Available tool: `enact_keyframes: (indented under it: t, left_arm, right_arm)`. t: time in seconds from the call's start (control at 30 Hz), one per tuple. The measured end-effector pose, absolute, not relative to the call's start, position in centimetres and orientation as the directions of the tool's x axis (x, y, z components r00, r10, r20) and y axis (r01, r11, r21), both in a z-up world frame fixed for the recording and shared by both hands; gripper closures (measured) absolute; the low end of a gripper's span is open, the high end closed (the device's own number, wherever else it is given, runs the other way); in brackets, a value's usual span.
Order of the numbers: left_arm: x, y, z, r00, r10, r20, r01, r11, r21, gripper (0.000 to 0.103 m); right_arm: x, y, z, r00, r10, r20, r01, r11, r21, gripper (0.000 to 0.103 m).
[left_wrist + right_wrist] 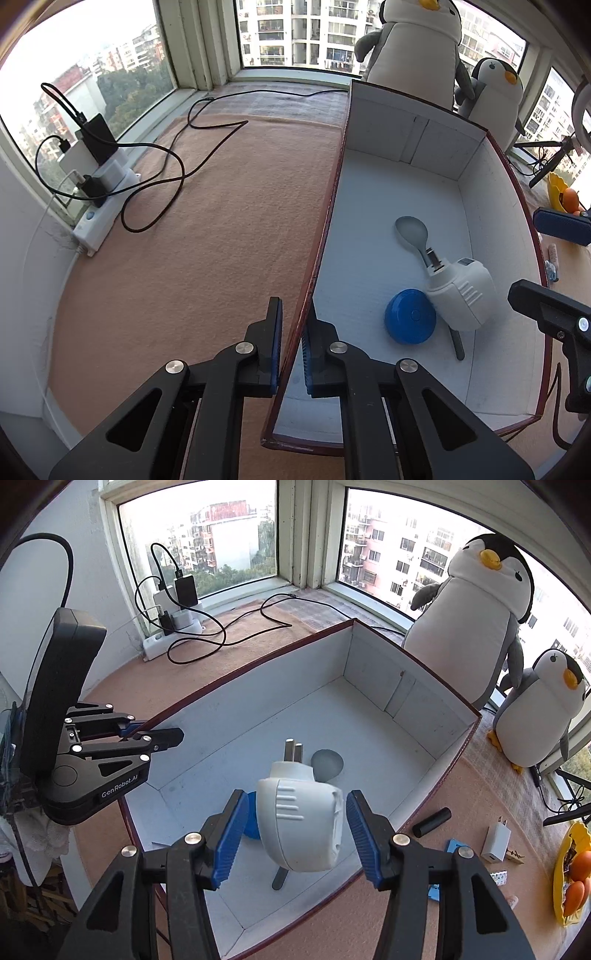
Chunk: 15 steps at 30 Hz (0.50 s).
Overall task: Organize rigid objects
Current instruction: 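Carry the night-light into the box and open the right gripper, then lift the right gripper away from the box toward the loose items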
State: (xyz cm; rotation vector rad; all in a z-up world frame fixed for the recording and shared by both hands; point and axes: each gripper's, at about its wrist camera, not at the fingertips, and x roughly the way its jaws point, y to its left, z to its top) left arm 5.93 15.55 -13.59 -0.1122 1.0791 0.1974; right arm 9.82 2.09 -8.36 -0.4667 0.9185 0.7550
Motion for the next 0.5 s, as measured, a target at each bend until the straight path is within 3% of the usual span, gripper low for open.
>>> enact_keyframes:
  t: [0.03,0.07,0.5]
  left_arm:
    - [5.9,15.6,-13.6,0.458,0.098,-0.884,-0.214,0.977,-0.003,0.095]
    - [5.9,15.5,-13.7,0.456,0.099,-0.884,-0.215,0.977,-0.001,0.095]
    - [5.8,15.5,-13.7,0.457,0.105,-0.883,-0.212,0.977,0.006,0.095]
  right_arm:
    - [9.5,2.2,-8.2,0.401,0.379,-0.834,-0.753,0.654,-0.065,0.030]
    - [9.3,2.2,-8.0,0.414,0.381,-0.827,-0.755,0.652,-0.077,0.029]
    - [9.9,0.2,-7.3,0.433,0.390,-0.812,-0.720,0.692,-0.051,0.029]
